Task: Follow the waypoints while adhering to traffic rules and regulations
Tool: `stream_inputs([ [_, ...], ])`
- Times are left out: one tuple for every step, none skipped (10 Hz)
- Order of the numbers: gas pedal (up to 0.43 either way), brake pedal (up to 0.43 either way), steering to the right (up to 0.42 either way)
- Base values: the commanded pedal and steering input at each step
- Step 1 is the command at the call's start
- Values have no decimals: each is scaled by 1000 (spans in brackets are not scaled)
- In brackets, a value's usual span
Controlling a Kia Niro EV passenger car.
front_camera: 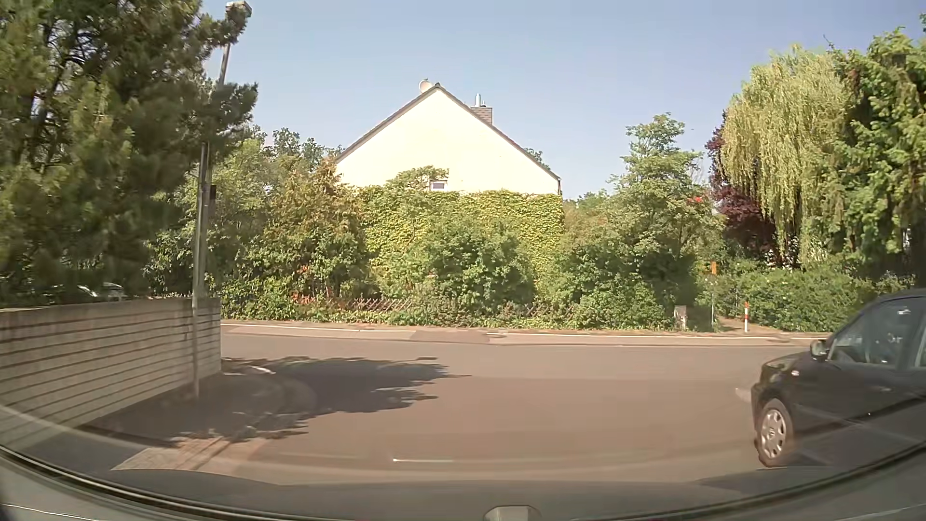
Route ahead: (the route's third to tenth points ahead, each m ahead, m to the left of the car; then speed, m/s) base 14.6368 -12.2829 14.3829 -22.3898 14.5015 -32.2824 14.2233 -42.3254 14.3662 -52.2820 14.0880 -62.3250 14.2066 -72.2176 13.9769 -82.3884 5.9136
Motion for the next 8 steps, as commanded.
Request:
stream_inputs([
  [0, 232, 33],
  [0, 244, 45],
  [0, 250, 62],
  [0, 250, 83],
  [0, 256, 103],
  [0, 256, 122],
  [0, 268, 143],
  [0, 268, 157],
])
